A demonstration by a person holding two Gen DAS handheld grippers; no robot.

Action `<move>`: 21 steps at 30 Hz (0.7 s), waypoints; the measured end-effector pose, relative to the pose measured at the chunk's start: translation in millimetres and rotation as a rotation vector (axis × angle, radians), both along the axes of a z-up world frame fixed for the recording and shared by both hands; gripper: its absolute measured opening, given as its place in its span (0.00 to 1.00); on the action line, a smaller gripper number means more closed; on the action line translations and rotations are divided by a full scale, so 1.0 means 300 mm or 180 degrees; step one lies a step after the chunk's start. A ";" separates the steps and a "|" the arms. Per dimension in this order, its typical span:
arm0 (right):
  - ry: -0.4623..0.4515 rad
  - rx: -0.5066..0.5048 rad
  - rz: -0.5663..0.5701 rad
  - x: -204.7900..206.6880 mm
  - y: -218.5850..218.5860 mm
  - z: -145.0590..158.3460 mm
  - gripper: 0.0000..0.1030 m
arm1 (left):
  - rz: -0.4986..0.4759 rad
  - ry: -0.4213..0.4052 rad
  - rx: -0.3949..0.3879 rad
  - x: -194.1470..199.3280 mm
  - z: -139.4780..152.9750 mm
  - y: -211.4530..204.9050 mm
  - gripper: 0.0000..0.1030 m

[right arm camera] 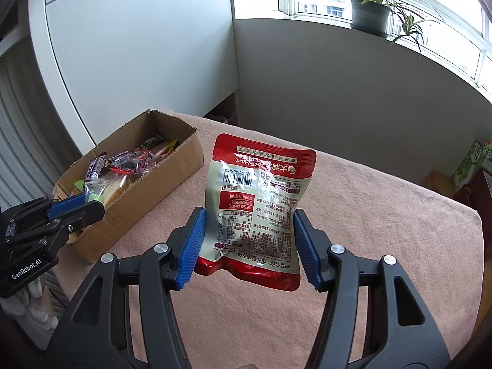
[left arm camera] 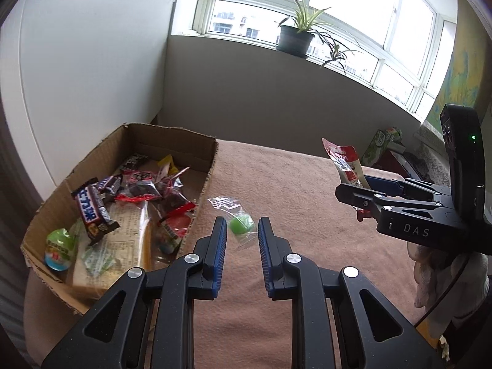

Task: Organize snacks
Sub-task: 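Carry the green candy with the left gripper while the right carries the pouch into the box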

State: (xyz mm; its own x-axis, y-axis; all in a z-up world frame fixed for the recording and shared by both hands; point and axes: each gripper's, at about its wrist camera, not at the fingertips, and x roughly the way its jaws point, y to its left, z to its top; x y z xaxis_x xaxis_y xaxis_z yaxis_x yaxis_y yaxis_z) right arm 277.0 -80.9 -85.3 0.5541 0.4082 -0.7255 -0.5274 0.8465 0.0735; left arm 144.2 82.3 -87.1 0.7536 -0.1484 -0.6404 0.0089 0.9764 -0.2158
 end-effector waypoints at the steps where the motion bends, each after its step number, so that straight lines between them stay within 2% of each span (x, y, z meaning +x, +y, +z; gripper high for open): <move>1: -0.0013 -0.0002 0.0039 0.002 0.028 0.005 0.57 | 0.0051 -0.0013 -0.0003 -0.003 0.006 0.023 0.19; 13: 0.0065 0.0015 0.0375 0.063 0.344 -0.009 0.58 | 0.0676 -0.0028 -0.0053 -0.048 -0.005 0.324 0.19; 21: 0.0159 -0.0009 0.0490 0.086 0.487 -0.045 0.59 | 0.0864 0.0046 -0.0098 -0.041 -0.043 0.418 0.19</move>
State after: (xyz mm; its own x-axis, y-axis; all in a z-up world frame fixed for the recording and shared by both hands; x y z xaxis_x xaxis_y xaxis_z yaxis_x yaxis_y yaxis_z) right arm 302.8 65.3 -98.7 0.4484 0.4834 -0.7518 -0.6467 0.7561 0.1005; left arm 132.0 207.9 -99.9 0.7592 0.0384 -0.6497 -0.2557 0.9356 -0.2435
